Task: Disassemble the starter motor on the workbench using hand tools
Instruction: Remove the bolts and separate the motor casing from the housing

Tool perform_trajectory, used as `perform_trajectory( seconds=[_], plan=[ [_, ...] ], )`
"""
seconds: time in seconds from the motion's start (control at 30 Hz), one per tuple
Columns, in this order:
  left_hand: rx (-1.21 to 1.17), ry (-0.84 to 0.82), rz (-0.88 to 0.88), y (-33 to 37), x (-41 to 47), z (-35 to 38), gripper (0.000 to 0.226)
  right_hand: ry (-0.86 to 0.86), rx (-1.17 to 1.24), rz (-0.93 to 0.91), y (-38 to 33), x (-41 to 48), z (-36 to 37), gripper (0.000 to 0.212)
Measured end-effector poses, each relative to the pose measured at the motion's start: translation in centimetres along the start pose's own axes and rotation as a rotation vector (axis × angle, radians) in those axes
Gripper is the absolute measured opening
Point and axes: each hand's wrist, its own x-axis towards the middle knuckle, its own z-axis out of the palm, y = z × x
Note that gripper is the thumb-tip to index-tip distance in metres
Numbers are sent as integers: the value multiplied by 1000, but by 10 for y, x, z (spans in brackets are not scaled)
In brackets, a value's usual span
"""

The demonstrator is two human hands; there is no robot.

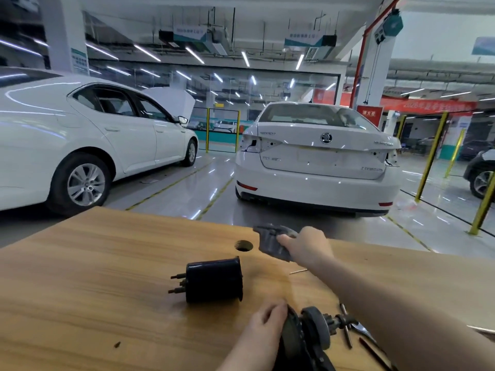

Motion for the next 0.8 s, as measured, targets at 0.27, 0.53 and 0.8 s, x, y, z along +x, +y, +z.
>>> perform_trajectory(
  seconds=[0.27,0.53,0.8],
  plan=[
    [22,4,0,0,1,-8,18,30,-107,-83,-19,11,41,33],
    [46,-20,44,-4,1,-9,19,-169,-332,-137,-13,11,56,99],
    [21,-36,74,-10,-1,-9,24,-154,-381,-234,-20,-7,-22,74]
  ],
)
